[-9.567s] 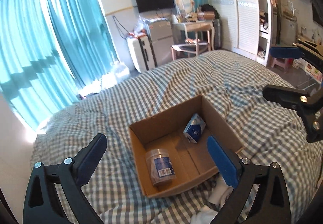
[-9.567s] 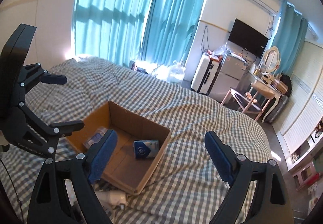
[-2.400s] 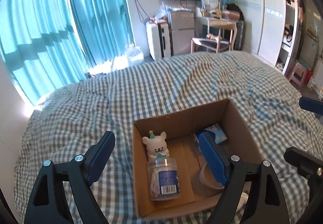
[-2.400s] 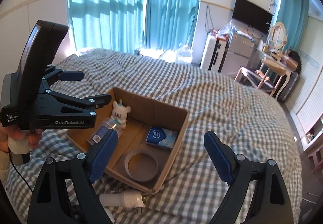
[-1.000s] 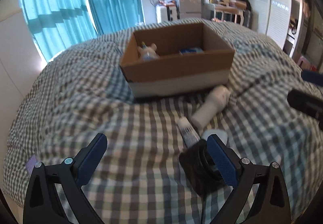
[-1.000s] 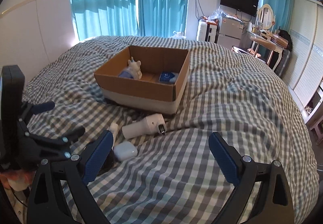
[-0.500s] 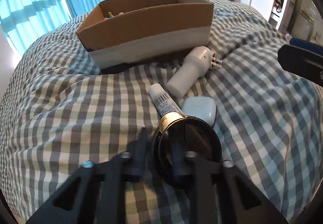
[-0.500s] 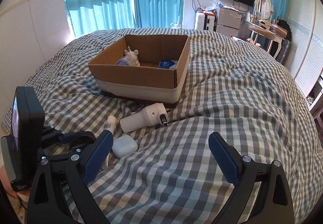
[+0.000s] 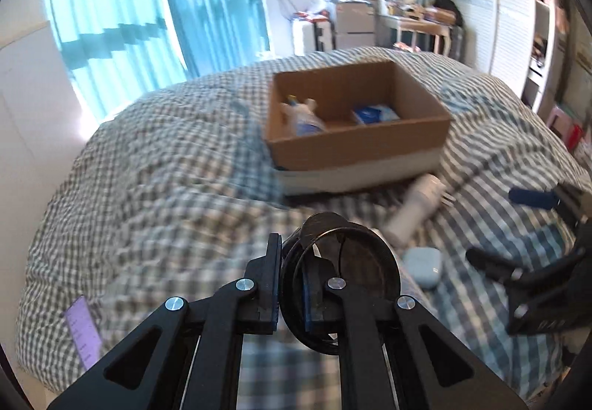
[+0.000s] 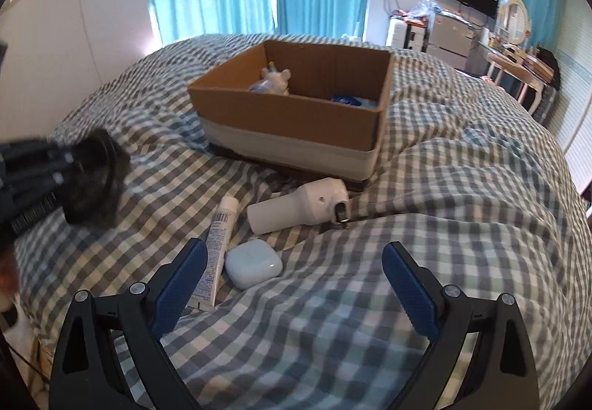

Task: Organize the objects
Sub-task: 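Grasp the black roll with the left gripper while the right gripper grasps the earbud case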

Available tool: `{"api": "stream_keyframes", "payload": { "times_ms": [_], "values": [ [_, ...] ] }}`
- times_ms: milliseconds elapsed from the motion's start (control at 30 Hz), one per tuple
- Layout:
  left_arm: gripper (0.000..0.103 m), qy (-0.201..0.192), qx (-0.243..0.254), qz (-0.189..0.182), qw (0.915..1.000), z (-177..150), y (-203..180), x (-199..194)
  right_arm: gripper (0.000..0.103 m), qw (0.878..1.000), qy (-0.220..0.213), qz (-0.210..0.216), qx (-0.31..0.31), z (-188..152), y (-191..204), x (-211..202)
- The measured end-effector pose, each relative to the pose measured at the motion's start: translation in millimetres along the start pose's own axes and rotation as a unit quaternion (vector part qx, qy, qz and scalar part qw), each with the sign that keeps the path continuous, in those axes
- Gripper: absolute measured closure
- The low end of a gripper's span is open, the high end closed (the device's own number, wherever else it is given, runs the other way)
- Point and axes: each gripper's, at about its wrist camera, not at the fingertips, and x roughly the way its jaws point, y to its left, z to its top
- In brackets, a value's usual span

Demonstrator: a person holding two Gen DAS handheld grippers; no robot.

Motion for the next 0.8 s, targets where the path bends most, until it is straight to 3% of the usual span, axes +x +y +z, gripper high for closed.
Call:
{"api": "stream_keyframes", "payload": {
  "times_ms": [200, 333, 567, 667, 800],
  "values": [
    [0.094, 0.002, -0.022, 0.013, 0.9997, -4, 24, 1, 0.007, 0.997, 0.061, -0.003, -0.052, -1, 18, 44],
    [0.094, 0.006, -0.026, 0.009, 0.9996, -9, 28, 7, 0.013, 0.991, 0.108, -0.014, -0.072, -8, 24, 71],
    [0.094, 0.016, -0.03, 0.001, 0.9994, -19, 31, 17, 0.015, 0.981, 0.148, -0.034, -0.118, -10, 41, 97],
    [0.094, 0.018, -0.032, -0.003, 0.9993, -21, 33, 21, 0.025, 0.977, 0.156, -0.03, -0.144, -10, 53, 107],
    [0.094, 0.019, -0.032, -0.004, 0.9993, -23, 35, 21, 0.039, 0.978, 0.163, -0.015, -0.129, -4, 53, 118]
  ]
}}
